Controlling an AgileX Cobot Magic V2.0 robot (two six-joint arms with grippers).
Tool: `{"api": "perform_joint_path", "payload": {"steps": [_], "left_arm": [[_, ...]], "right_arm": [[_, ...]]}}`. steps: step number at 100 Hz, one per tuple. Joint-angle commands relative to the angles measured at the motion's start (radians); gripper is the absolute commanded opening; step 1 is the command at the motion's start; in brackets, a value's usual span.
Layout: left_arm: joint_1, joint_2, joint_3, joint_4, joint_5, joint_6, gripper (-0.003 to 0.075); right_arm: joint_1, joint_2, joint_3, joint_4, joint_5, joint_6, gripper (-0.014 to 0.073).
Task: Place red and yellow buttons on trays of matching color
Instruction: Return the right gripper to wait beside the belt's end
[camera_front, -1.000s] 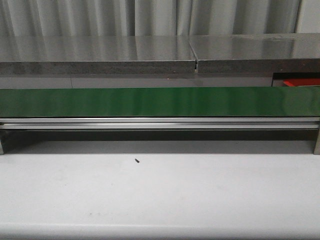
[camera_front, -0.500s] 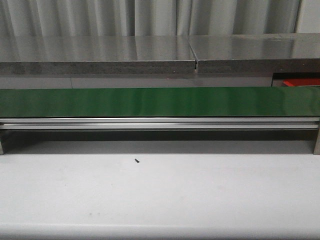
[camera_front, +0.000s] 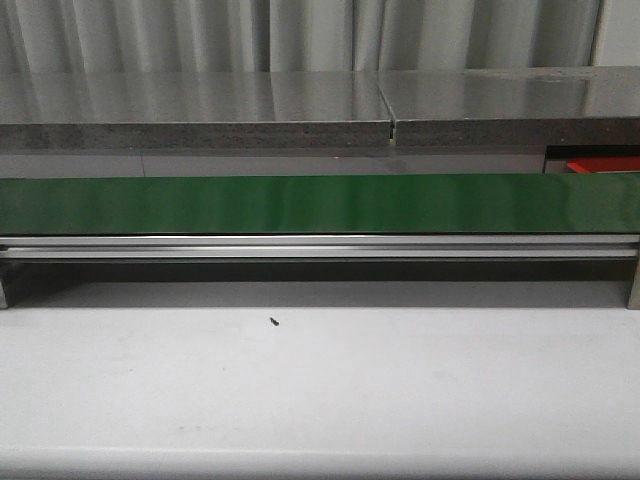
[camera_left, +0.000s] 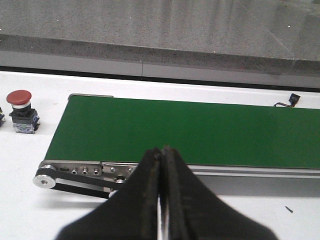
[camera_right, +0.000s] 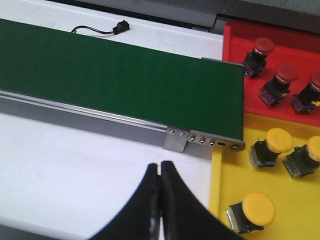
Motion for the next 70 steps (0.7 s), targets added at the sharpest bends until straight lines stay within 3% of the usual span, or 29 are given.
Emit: {"api": "perform_joint_path", "payload": {"steps": [1,26,36,45,62,70], "left_arm": [[-0.008,0.000,-0.026,-0.018,-0.069,-0.003,-0.0019],[-0.006,0.000,-0.037,-0.022,-0.059,-0.012,-0.0015],[-0.003,0.009,-0.077,-0.018,-0.022,-0.012,0.0035],[-0.002,0.036,-0.128,-0.015,0.000,-0.012,0.0152],[-0.002,0.109,-0.209,-0.015,-0.003,-0.012,0.0485],[-0.002,0.153,-0.246,-0.015,-0.014,-0.012,0.0564]], "right_arm": [[0.000,-0.002,-0.022,0.003,-0.065,-0.010,-0.0117],[0.000,-0.002,-0.022,0.003,-0.065,-0.010,-0.0117],[0.000,-0.002,-0.022,0.003,-0.065,-0.010,-0.0117],[0.000,-0.002,-0.022,0.003,-0.065,-0.010,-0.0117],[0.000,-0.002,-0.022,0.003,-0.065,-0.010,-0.0117],[0.000,-0.002,-0.022,0.003,-0.065,-0.010,-0.0117]]}}
